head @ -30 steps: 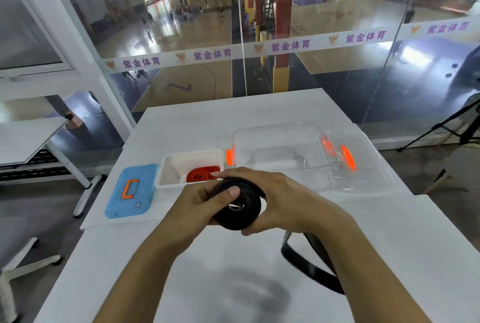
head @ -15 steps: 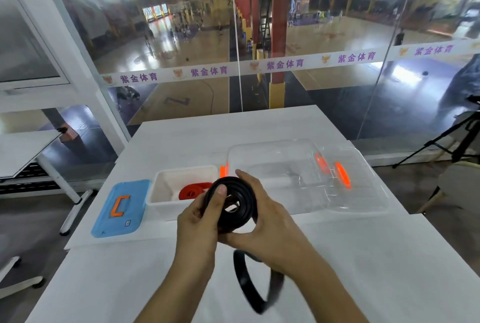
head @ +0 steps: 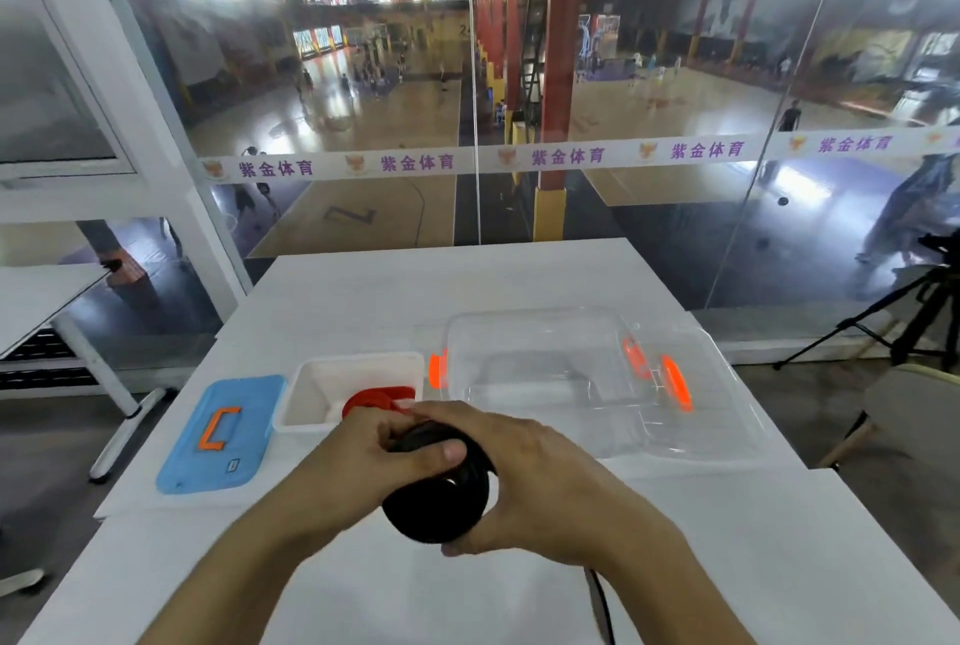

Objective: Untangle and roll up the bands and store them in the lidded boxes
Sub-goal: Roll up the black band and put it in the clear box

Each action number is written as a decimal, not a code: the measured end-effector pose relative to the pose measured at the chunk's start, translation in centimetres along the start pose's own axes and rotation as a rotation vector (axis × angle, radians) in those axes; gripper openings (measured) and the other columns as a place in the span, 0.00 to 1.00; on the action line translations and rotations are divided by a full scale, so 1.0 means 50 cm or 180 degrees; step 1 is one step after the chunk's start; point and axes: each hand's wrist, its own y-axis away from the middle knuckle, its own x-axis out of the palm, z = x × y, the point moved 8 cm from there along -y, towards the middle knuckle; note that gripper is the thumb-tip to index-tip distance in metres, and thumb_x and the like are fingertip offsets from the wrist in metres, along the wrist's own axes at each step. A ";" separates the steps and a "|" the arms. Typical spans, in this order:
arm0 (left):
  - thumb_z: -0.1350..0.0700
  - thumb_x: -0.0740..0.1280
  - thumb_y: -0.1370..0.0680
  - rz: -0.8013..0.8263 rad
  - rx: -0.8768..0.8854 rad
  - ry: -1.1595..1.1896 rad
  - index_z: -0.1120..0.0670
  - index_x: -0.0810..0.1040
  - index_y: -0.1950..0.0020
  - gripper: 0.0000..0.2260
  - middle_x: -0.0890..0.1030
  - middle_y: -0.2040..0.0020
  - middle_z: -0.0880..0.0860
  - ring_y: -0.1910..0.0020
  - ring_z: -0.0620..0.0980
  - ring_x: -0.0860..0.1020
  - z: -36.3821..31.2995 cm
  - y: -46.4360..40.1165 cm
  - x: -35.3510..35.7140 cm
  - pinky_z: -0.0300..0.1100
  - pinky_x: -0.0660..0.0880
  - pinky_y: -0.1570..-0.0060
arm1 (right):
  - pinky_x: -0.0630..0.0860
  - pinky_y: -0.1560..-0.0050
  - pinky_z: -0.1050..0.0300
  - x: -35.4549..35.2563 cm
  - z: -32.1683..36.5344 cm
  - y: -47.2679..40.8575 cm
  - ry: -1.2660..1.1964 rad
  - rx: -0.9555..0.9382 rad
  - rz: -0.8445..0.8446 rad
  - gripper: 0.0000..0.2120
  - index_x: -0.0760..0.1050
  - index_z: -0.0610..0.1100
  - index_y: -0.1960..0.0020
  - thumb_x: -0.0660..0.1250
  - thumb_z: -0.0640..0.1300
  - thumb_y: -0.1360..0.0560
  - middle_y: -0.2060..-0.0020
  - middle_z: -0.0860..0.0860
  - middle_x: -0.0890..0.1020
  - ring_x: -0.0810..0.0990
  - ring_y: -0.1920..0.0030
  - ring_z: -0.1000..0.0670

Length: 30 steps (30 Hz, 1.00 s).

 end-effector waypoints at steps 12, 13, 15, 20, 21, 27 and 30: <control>0.49 0.72 0.25 -0.1919 0.0067 0.1711 0.53 0.88 0.52 0.10 0.89 0.55 0.54 0.53 0.52 0.87 0.019 -0.025 0.019 0.48 0.80 0.48 | 0.77 0.34 0.58 0.000 -0.058 0.000 -0.1063 0.0465 -0.1017 0.51 0.51 0.74 0.23 0.80 0.58 0.33 0.40 0.65 0.82 0.81 0.40 0.61; 0.49 0.72 0.24 -0.1992 0.0034 0.1763 0.53 0.87 0.51 0.10 0.89 0.55 0.53 0.53 0.51 0.87 0.024 -0.024 0.026 0.46 0.79 0.49 | 0.77 0.34 0.59 0.004 -0.059 -0.001 -0.1110 0.0499 -0.1124 0.51 0.51 0.73 0.22 0.80 0.58 0.33 0.40 0.68 0.82 0.81 0.38 0.64; 0.49 0.71 0.23 -0.2098 -0.0022 0.1824 0.53 0.87 0.51 0.09 0.89 0.55 0.52 0.53 0.49 0.87 0.033 -0.022 0.035 0.43 0.78 0.49 | 0.78 0.36 0.61 0.008 -0.058 -0.001 -0.1064 0.0576 -0.1260 0.51 0.49 0.73 0.22 0.79 0.60 0.34 0.41 0.70 0.81 0.80 0.39 0.66; 0.47 0.70 0.23 -0.2018 -0.0110 0.1901 0.53 0.87 0.49 0.11 0.89 0.53 0.52 0.50 0.51 0.87 0.058 -0.014 0.049 0.47 0.79 0.46 | 0.78 0.37 0.60 0.015 -0.056 -0.002 -0.0904 0.0530 -0.1184 0.44 0.59 0.70 0.26 0.80 0.58 0.34 0.40 0.72 0.79 0.80 0.39 0.66; 0.46 0.70 0.23 -0.1885 -0.0151 0.1873 0.53 0.86 0.48 0.13 0.89 0.52 0.53 0.49 0.52 0.87 0.064 -0.014 0.051 0.48 0.79 0.46 | 0.79 0.37 0.57 0.014 -0.059 -0.001 -0.0929 0.0496 -0.1077 0.42 0.61 0.68 0.27 0.81 0.56 0.34 0.41 0.70 0.80 0.81 0.40 0.64; 0.40 0.66 0.28 -0.0696 -0.0234 0.1246 0.52 0.87 0.47 0.19 0.88 0.48 0.56 0.47 0.54 0.86 0.052 -0.007 0.027 0.53 0.81 0.50 | 0.77 0.32 0.51 -0.006 -0.062 0.007 -0.0796 0.0215 -0.0326 0.43 0.66 0.65 0.28 0.85 0.48 0.35 0.37 0.65 0.80 0.79 0.35 0.58; 0.40 0.71 0.30 -0.0706 -0.0112 0.0344 0.49 0.87 0.52 0.16 0.89 0.54 0.52 0.52 0.50 0.87 0.025 -0.004 0.012 0.51 0.83 0.46 | 0.76 0.33 0.57 0.002 -0.045 0.005 -0.0628 0.0147 -0.0148 0.45 0.65 0.68 0.28 0.85 0.48 0.36 0.38 0.69 0.79 0.78 0.36 0.62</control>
